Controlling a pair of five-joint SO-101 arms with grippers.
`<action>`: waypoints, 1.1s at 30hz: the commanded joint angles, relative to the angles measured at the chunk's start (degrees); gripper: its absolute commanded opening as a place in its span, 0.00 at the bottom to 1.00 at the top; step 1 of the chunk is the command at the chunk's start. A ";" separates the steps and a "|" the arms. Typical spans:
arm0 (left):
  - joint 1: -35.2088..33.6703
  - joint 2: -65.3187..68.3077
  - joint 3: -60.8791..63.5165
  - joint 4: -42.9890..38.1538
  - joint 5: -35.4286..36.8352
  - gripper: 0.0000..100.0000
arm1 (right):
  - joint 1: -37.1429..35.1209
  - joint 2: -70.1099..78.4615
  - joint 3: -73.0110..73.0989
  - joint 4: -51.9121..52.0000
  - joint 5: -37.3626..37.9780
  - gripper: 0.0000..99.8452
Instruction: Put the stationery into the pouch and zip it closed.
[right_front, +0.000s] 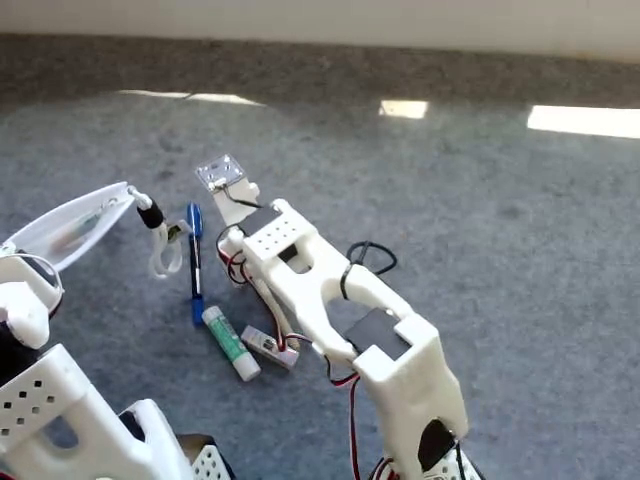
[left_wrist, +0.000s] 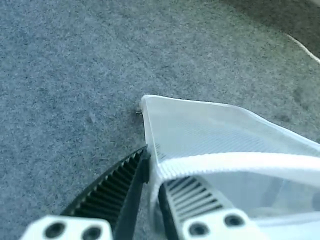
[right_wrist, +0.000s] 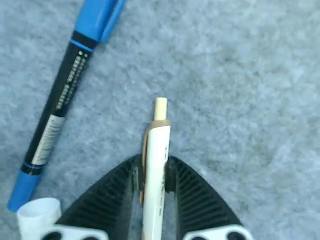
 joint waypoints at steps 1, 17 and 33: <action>-0.48 -0.04 -0.84 -1.76 0.79 0.01 | 0.31 -0.22 -1.89 4.44 -0.26 0.01; -0.22 -0.40 -0.92 -1.76 0.79 0.01 | 1.36 -14.55 0.22 11.47 -0.53 0.01; 1.98 -0.22 -0.84 -1.58 0.62 0.01 | 1.10 -42.95 16.31 10.33 -0.35 0.01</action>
